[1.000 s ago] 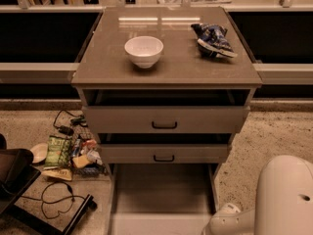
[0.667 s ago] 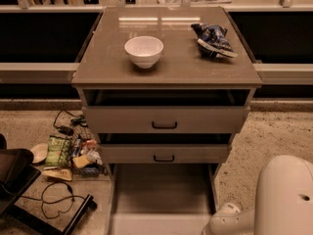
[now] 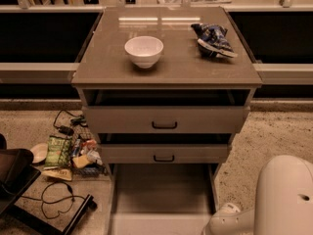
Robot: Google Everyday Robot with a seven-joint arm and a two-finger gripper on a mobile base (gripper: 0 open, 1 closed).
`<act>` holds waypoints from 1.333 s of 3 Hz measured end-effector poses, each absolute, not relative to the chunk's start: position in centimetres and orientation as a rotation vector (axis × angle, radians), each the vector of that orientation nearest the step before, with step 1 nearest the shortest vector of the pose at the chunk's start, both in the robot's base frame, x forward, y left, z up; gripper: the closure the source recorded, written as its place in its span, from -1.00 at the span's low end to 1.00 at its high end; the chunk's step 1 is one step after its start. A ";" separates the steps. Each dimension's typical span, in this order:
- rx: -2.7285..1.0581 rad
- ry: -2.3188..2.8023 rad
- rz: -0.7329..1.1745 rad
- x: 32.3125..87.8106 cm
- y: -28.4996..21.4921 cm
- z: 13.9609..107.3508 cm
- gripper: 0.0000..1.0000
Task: Open bottom drawer
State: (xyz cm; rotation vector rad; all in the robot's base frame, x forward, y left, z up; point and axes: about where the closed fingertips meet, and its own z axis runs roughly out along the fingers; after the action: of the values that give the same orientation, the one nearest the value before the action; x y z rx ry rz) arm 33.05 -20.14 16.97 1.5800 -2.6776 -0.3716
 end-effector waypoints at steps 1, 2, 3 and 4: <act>1.580 -2.678 -0.372 33.1 -20.1 17.0 0.18; 1.580 -2.678 -0.372 33.1 -20.1 17.0 -0.29; 1.580 -2.678 -0.372 33.2 -20.1 17.0 -0.75; 1.580 -2.678 -0.372 33.2 -20.1 17.0 -1.00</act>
Offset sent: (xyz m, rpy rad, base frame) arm 0.0002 0.0001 0.0000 0.0000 0.0000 0.0000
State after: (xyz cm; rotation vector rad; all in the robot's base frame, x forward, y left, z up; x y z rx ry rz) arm 33.21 -20.07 16.96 1.5800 -2.6775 -0.3718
